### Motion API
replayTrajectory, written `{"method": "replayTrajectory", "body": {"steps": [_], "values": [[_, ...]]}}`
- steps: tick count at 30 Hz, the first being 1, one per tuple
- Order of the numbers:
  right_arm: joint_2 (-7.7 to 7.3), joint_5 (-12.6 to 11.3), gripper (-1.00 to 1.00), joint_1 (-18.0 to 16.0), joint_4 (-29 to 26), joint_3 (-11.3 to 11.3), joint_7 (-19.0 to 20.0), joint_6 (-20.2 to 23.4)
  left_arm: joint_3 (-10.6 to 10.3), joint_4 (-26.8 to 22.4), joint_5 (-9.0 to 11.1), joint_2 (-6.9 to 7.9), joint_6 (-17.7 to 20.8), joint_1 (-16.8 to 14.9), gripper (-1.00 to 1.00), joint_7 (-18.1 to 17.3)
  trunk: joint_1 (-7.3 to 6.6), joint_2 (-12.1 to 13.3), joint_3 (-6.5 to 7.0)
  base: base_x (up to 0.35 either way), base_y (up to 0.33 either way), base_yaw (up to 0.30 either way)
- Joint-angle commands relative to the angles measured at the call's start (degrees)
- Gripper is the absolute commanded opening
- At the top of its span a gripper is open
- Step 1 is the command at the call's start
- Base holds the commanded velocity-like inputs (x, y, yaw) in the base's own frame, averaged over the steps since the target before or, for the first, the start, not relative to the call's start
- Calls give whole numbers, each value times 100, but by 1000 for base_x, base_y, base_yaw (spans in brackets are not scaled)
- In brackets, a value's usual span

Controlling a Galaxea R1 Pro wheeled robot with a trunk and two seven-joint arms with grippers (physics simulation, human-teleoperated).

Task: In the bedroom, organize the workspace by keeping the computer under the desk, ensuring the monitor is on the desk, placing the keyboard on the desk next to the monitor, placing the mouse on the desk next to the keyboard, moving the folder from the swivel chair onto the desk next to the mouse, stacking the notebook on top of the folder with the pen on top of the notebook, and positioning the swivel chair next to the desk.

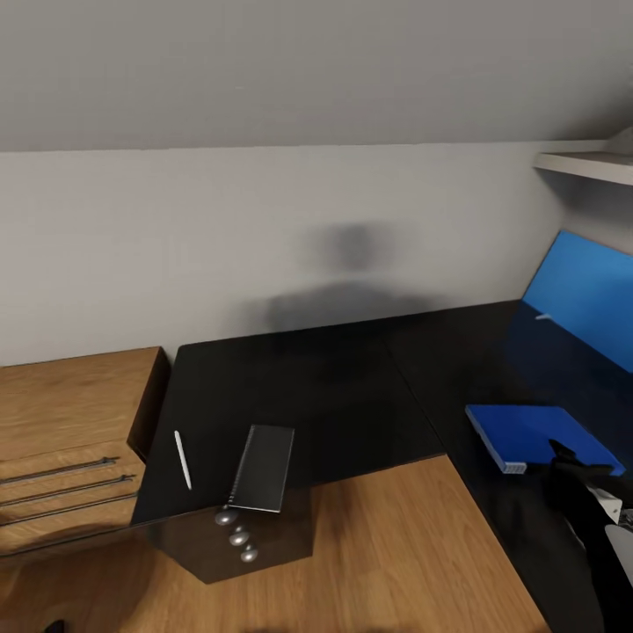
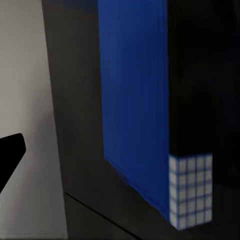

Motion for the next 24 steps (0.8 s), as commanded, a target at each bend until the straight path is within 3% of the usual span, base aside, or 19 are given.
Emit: {"method": "replayTrajectory", "body": {"steps": [1,11,20,24], "values": [[0,-37,100,-3,-9,-12,-33,26,-36,-3,60,5,-44,-7,100,29,-3,-5,-6,-203,0,0],[6,-37,100,-3,-11,0,-29,31,-41,-5,41,2,-63,-7,100,27,-3,-5,-6,-36,0,0],[10,-29,100,-3,-22,41,-15,24,-44,-3,50,0,-55,-7,100,21,-200,356,156,-1,0,0],[14,-9,100,-3,-125,209,-3,13,-45,-3,56,-3,-44,-7,100,19,-288,517,228,0,0,0]]}}
